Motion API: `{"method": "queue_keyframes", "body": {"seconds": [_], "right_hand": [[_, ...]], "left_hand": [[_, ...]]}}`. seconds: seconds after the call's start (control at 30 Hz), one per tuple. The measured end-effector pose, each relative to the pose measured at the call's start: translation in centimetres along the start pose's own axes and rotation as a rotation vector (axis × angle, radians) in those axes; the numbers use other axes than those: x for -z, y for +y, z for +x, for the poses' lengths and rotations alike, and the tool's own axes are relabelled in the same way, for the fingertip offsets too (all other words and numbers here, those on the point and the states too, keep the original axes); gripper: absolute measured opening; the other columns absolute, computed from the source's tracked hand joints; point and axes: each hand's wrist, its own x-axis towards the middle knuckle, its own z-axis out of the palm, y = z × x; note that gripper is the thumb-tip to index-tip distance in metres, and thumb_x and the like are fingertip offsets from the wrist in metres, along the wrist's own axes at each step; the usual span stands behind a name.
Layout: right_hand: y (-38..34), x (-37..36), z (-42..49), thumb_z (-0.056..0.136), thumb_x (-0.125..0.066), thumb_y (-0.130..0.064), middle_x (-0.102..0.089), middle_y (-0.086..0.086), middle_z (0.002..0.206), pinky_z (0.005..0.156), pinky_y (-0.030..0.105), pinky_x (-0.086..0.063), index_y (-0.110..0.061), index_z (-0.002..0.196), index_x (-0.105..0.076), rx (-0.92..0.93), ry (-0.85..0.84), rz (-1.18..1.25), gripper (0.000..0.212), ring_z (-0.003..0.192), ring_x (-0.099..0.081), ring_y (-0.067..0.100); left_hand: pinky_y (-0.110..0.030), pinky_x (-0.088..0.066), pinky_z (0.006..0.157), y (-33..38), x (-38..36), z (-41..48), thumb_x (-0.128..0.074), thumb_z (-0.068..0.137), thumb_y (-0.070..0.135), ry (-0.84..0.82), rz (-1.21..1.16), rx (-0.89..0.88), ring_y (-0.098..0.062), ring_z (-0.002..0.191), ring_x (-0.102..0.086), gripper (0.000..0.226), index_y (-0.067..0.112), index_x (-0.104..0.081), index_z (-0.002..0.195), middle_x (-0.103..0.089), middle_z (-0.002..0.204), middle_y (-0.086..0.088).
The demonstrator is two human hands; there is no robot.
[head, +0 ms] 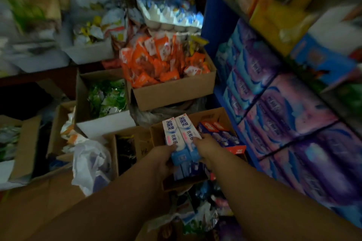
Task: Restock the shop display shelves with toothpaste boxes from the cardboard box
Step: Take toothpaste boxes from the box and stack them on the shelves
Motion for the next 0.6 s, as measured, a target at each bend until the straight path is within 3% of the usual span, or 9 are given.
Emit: {"method": "queue_keyframes", "body": {"seconds": [0.07,0.17,0.27,0.37,0.5,0.6], "right_hand": [[-2.6,1.4,-2.0,0.097,-0.051,-0.023,-0.059,0.011,0.119,0.089,0.043,-0.052,-0.012,0.121,-0.051,0.072,0.047,-0.004,0.026,0.111,-0.059,0.036],[-6.4,4.0,-5.0,0.088,-0.057,-0.035,-0.06,0.015,0.121,0.088,0.045,-0.054,-0.013,0.121,-0.055,0.196,0.134,0.002,0.039,0.105,-0.062,0.036],[-10.9,7.0,-9.6,0.092,-0.056,-0.029,-0.057,0.015,0.125,0.091,0.044,-0.051,-0.01,0.126,-0.049,0.324,0.198,0.032,0.04,0.11,-0.059,0.037],[-15.3,10.1,-14.1,0.094,-0.054,-0.025,-0.059,0.017,0.124,0.094,0.048,-0.05,-0.009,0.123,-0.05,0.469,0.278,0.067,0.034,0.11,-0.059,0.036],[-20.1,14.7,-20.4,0.093,-0.057,-0.026,-0.058,0.014,0.127,0.093,0.041,-0.051,-0.015,0.134,-0.046,0.66,0.385,0.069,0.044,0.109,-0.059,0.032],[-22.6,18.4,-25.8,0.094,-0.056,-0.024,-0.057,0.01,0.128,0.094,0.037,-0.05,-0.018,0.132,-0.05,0.794,0.481,0.061,0.039,0.112,-0.058,0.03]], "left_hand": [[-0.038,-0.048,0.055,2.0,-1.2,-2.7,-0.05,0.098,0.016,-0.048,-0.011,-0.064,-0.025,0.074,-0.058,0.021,0.006,-0.056,0.115,-0.062,0.097,-0.013],[-0.025,-0.052,0.04,5.1,-3.2,-7.2,-0.047,0.099,0.018,-0.136,0.024,-0.195,-0.023,0.07,-0.057,0.018,0.007,-0.054,0.112,-0.061,0.084,-0.011],[-0.038,-0.059,0.067,8.0,-5.3,-10.9,-0.046,0.099,0.018,-0.262,0.019,-0.321,-0.029,0.083,-0.066,0.033,0.008,-0.051,0.13,-0.066,0.108,-0.014],[-0.036,-0.06,0.059,10.7,-7.4,-15.8,-0.044,0.099,0.01,-0.383,0.027,-0.514,-0.023,0.072,-0.071,0.026,0.019,-0.054,0.121,-0.066,0.109,-0.01],[-0.037,-0.055,0.071,13.5,-10.7,-21.9,-0.048,0.097,0.01,-0.498,0.047,-0.749,-0.023,0.088,-0.066,0.036,0.025,-0.051,0.129,-0.065,0.12,-0.006],[-0.035,-0.055,0.067,14.5,-14.0,-27.1,-0.048,0.097,0.009,-0.603,0.003,-0.84,-0.022,0.085,-0.064,0.036,0.028,-0.052,0.128,-0.067,0.108,-0.002]]}}
